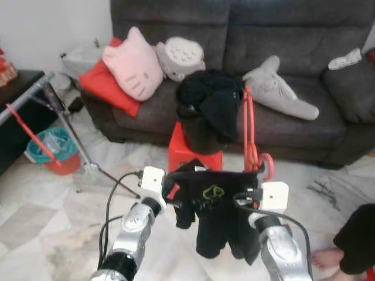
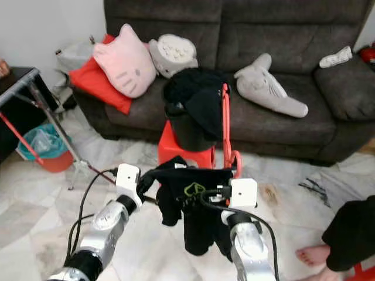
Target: Hang hanger
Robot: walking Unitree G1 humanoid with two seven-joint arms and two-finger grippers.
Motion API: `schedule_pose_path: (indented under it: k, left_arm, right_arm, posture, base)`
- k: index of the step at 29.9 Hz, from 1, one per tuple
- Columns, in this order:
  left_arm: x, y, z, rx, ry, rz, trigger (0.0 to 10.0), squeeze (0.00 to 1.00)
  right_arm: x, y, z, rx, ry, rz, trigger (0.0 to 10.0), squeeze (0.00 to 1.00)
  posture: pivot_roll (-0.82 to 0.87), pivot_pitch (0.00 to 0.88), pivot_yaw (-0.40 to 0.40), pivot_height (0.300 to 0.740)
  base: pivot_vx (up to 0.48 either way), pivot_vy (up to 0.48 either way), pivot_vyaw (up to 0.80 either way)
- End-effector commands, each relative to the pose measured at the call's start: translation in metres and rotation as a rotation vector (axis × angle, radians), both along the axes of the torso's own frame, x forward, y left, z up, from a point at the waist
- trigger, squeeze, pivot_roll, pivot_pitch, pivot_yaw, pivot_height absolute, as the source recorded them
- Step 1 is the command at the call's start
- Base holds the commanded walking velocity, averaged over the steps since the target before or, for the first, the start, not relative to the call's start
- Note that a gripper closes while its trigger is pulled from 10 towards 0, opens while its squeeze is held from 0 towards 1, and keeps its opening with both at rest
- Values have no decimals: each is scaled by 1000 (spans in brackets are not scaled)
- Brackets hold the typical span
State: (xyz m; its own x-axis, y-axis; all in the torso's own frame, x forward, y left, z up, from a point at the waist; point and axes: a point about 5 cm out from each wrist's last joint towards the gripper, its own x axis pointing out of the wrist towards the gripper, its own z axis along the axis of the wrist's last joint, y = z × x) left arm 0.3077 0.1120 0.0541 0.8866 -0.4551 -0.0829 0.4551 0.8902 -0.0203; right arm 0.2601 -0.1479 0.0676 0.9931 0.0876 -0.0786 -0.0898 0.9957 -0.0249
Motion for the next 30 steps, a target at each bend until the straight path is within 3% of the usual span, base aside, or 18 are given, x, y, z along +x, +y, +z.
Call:
schedule_pose_path:
  k: [1, 8, 11, 13, 16, 22, 27, 28, 30]
  left_arm:
    - [-8, 18, -9, 78, 36, -48, 10000, 0]
    - [-19, 51, -14, 251, 73, -168, 10000, 0]
    - [-20, 61, -13, 283, 80, -178, 10000, 0]
    - [-20, 64, -13, 293, 82, -180, 10000, 0]
    - [-24, 72, -15, 389, 97, -198, 10000, 0]
    - [-27, 75, -17, 448, 110, -217, 10000, 0]
    - [-26, 83, -16, 495, 61, -119, 10000, 0]
    - [-23, 86, -12, 517, 23, -65, 10000, 0]
    - [-16, 89, -3, 479, -36, 36, 10000, 0]
  right_arm:
    - [3, -29, 4, -76, -19, -110, 10000, 0]
    - [10, -50, 8, -177, -8, -141, 10000, 0]
    - [13, -54, 9, -222, -6, -139, 10000, 0]
    - [13, -55, 9, -233, -2, -140, 10000, 0]
    - [14, -61, 5, -342, 30, -131, 10000, 0]
    - [14, -72, 0, -421, 77, -158, 10000, 0]
    - [13, -89, -3, -475, 113, -222, 10000, 0]
    - [13, -92, -3, -491, 121, -232, 10000, 0]
    - [12, -95, -4, -486, 131, -239, 10000, 0]
  posture:
    - [-50, 23, 55, 740]
    - [-37, 29, 59, 740]
    - [-34, 31, 61, 740]
    - [-34, 31, 61, 740]
    - [-34, 31, 63, 740]
    - [-32, 32, 64, 740]
    - [-30, 31, 69, 740]
    - [-30, 31, 69, 740]
    - [-27, 32, 69, 740]
  base:
    - [0, 0, 0]
    - [0, 0, 0]
    - [0, 0, 0]
    - [0, 0, 0]
    - [0, 0, 0]
    - [0, 0, 0]
    - [0, 0, 0]
    - [0, 0, 0]
    - [0, 0, 0]
